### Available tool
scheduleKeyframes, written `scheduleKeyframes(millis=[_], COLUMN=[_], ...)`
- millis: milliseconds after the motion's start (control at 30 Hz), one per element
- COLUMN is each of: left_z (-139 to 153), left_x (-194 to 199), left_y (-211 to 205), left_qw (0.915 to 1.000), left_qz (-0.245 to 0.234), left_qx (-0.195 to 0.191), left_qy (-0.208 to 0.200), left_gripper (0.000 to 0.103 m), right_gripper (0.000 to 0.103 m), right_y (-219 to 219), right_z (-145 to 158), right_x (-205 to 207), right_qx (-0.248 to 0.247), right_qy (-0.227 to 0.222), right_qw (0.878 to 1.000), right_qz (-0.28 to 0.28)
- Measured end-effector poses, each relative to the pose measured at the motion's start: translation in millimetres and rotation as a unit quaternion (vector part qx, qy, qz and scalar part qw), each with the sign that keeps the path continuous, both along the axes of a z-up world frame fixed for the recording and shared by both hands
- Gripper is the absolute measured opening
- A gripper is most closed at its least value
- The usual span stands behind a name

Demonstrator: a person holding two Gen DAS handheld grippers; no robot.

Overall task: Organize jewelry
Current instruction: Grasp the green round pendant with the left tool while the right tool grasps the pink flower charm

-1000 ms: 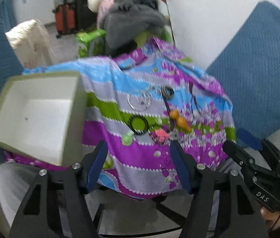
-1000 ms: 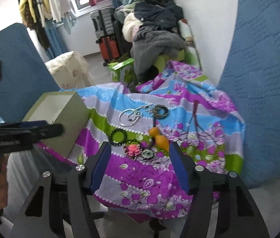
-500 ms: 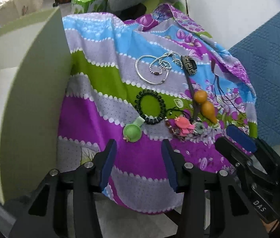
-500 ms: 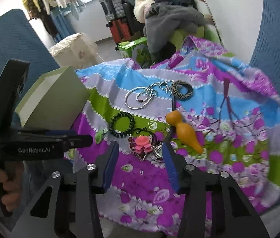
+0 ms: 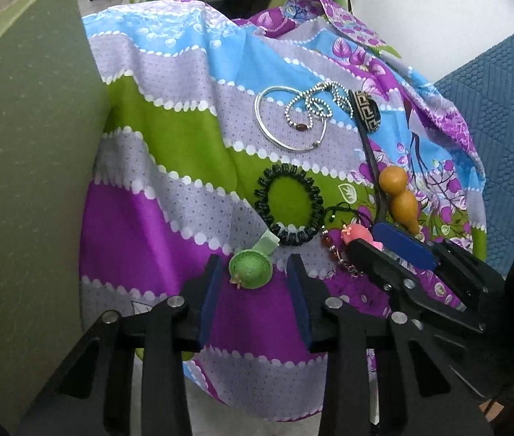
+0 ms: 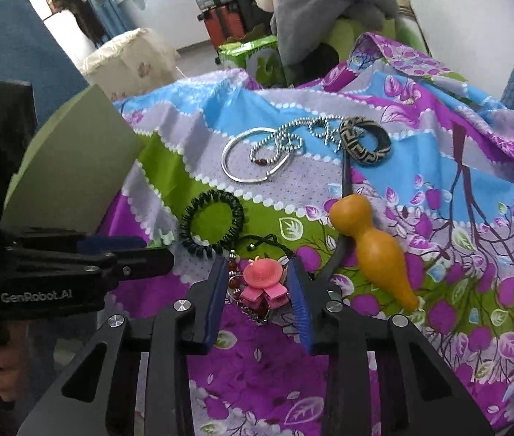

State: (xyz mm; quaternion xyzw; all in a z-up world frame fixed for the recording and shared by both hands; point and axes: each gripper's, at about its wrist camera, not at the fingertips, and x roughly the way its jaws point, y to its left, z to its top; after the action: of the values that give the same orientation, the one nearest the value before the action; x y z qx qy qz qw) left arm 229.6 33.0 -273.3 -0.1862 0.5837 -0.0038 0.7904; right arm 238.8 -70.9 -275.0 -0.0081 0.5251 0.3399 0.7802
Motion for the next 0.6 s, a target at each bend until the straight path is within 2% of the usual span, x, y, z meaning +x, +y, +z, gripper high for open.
scheduleKeyframes(millis=[67,100,133,367,600], left_z=[0,0,0,12,44], left_x=[1,1,0,-8,-24], left_y=[-1,0,0,5,7], left_qw=[1.0,1.0,1.0,0.9997,0.9986], left_qz=[-0.001,0.0,0.0,0.019,0.021], left_qx=[0.001,0.002,0.004,-0.005,-0.001], left_qy=[-0.001,-0.002,-0.002,-0.017,-0.048], left_gripper=[0.032,0.026,0.024,0.024,0.024], right_gripper=[0.024,0.024,0.023,0.022,0.022], right_y=[3,5,7,4,-7], right_z=[-4,-5,-5,6,36], right_x=[0,-2,-3,-7,-15], right_qx=[-0.014,-0.016,-0.018,-0.023,-0.019], right_qy=[0.006,0.005,0.002,-0.006,-0.021], right_qw=[1.0,1.0,1.0,1.0,1.0], right_qz=[0.004,0.009,0.012,0.009,-0.009])
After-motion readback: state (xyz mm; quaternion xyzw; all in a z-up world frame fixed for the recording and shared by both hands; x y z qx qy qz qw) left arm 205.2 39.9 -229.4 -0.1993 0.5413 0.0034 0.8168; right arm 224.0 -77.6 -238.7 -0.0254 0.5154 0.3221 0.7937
